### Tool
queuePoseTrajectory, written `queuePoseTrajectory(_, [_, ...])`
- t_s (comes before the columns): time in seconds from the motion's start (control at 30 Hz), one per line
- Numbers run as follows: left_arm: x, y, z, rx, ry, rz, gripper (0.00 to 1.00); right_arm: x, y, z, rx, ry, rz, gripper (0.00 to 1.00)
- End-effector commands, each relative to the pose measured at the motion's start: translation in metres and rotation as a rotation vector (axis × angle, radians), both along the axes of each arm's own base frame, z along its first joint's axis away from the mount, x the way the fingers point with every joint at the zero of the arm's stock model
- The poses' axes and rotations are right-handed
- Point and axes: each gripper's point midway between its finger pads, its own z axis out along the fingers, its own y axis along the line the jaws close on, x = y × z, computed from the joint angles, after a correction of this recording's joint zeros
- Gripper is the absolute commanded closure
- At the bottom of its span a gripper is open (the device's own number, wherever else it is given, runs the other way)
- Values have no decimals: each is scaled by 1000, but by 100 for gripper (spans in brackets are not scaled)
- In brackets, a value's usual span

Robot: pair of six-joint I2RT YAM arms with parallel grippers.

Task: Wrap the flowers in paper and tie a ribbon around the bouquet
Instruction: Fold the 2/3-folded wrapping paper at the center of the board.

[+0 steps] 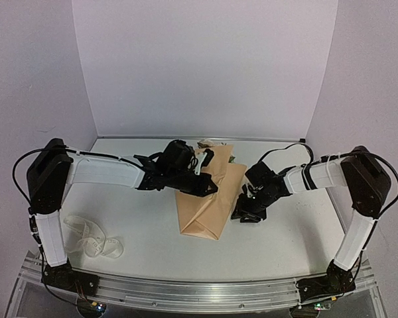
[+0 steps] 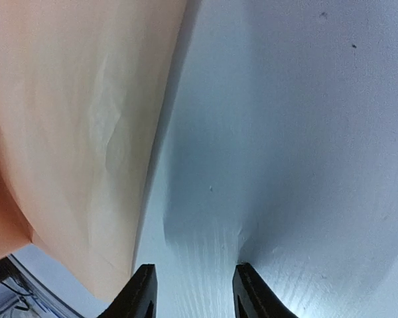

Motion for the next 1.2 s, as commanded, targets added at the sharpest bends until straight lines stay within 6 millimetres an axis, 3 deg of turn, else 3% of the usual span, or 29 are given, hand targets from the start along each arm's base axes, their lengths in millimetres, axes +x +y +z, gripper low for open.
queuePoseTrajectory(0.0, [0, -16, -10, 35, 17, -67, 100, 18, -1, -2, 39, -13, -86, 63])
queuePoseTrajectory(0.2, [-4, -22, -31, 64, 56, -93, 100, 18, -21, 24, 45, -90, -136, 60])
queuePoseTrajectory(0.53, [-6, -25, -42, 73, 80, -107, 100, 39, -23, 90, 130, -242, -199, 35])
queuePoseTrajectory(0.8, [-7, -27, -43, 68, 81, -103, 100, 73, -5, 99, 198, -216, -259, 30])
queuePoseTrajectory(1.1, [-8, -26, -43, 65, 79, -102, 100, 96, 15, 81, 223, -151, -302, 53])
queuePoseTrajectory(1.17, [-8, -25, -43, 65, 80, -99, 99, 100, 16, 76, 222, -138, -310, 64])
